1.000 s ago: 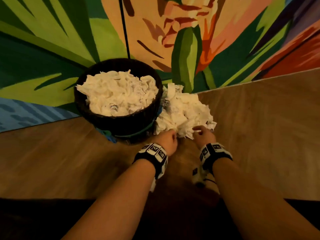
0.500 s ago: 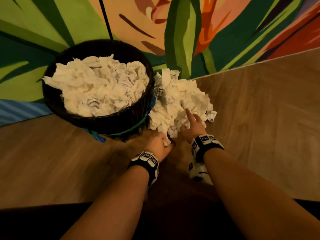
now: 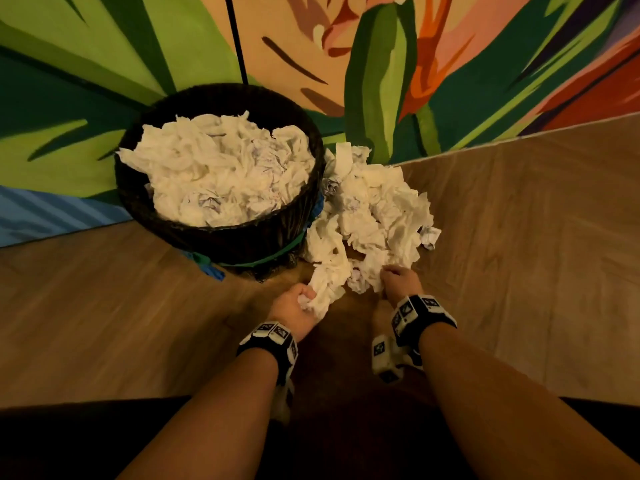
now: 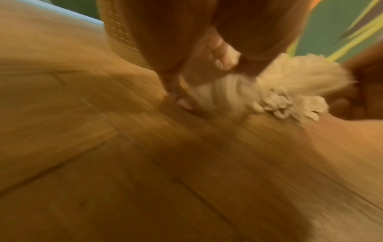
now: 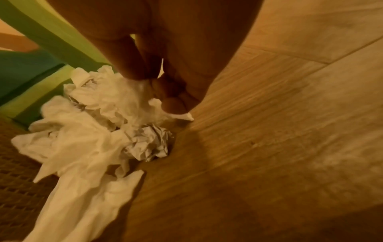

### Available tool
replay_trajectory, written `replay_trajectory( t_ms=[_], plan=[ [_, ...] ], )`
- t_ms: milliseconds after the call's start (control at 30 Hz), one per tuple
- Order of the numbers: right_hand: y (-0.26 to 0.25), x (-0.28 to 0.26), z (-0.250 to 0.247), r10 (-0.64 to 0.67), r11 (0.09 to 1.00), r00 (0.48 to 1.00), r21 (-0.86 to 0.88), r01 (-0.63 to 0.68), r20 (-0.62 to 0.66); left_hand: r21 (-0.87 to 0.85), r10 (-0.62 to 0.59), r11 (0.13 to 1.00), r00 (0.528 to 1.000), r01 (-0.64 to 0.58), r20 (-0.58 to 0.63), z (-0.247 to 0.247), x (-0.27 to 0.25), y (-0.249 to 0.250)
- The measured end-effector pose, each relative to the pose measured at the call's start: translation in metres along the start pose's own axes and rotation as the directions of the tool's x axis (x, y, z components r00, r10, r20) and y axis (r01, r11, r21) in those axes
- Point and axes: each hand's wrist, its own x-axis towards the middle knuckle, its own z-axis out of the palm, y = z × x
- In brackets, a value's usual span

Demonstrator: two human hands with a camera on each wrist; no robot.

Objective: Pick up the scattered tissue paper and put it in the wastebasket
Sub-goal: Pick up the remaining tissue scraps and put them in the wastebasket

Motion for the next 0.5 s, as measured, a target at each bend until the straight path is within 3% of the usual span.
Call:
replay_trajectory(
  t_ms=[100,200,400,500],
  plan=[
    [0.002,-0.006,0.0,0.071,0.995,0.997,0.069,-0.068,-0.031,0.012,-0.065,0.998,0.998,0.065,-0.002,-0.009,-0.002,-0.011],
    [0.011,-0.01,-0.002,0.099,0.992,0.995,0.073,-0.098,-0.01,0.12,-0.086,0.988,0.993,0.095,-0.081,-0.018,-0.004,-0.022],
    [0.02,-0.015,-0.011,-0.049,0.996,0.994,0.086,0.041,0.096,0.077,-0.047,0.995,0.984,0.061,-0.171,-0.025,-0.009,-0.023],
    [0.011,-0.02,-0.015,-0.075,0.989,0.996,0.128,0.067,0.057,0.003,-0.078,0.997,0.982,0.079,-0.172,-0.024,-0.007,-0.017]
  ],
)
